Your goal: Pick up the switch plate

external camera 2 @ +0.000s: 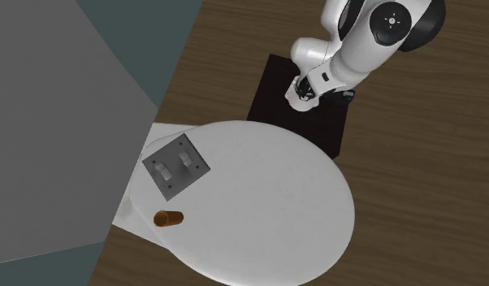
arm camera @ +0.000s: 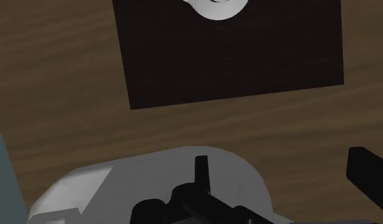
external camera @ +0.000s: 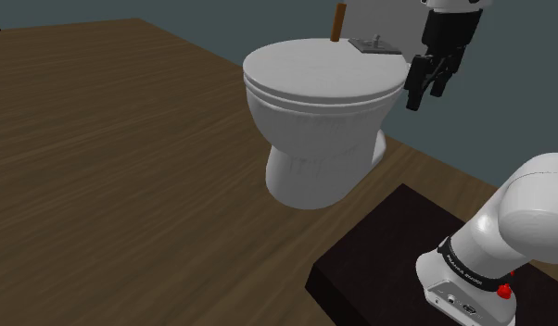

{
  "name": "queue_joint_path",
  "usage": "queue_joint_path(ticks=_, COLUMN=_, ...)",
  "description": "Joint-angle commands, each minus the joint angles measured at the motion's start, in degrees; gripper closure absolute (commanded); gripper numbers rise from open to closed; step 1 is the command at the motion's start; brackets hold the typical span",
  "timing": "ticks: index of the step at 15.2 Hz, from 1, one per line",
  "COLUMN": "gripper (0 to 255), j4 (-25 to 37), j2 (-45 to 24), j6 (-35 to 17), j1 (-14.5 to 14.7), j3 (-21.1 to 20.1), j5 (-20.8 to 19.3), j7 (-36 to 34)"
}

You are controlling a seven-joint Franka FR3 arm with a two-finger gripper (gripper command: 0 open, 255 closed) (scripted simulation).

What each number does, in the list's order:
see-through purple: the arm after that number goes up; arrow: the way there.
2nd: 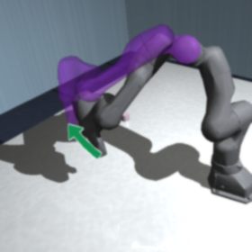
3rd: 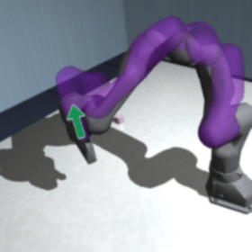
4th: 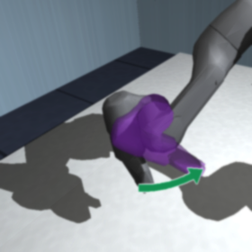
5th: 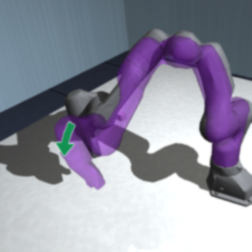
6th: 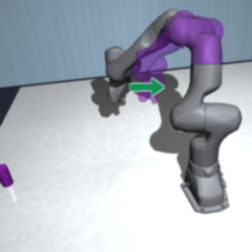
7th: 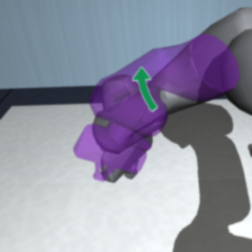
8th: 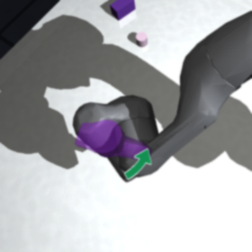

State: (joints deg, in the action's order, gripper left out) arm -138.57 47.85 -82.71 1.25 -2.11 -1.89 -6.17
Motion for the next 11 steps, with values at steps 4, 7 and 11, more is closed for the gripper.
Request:
queue_joint_path(ticks=4, gripper=0, j4=2.4, j2=-3.8, j6=-2.4, j1=-0.9, j3=3.3, j5=-2.8, j7=4.2)
queue_joint_path(ticks=7, gripper=0, j4=5.4, j2=-8.1, j6=-4.7, j1=-1.5, j3=6.5, j5=-5.1, j7=8.3)
queue_joint_path(ticks=11, gripper=0, j4=10.3, j2=-14.4, j6=-7.5, j1=-2.1, j3=10.4, j5=-7.1, j7=13.7)
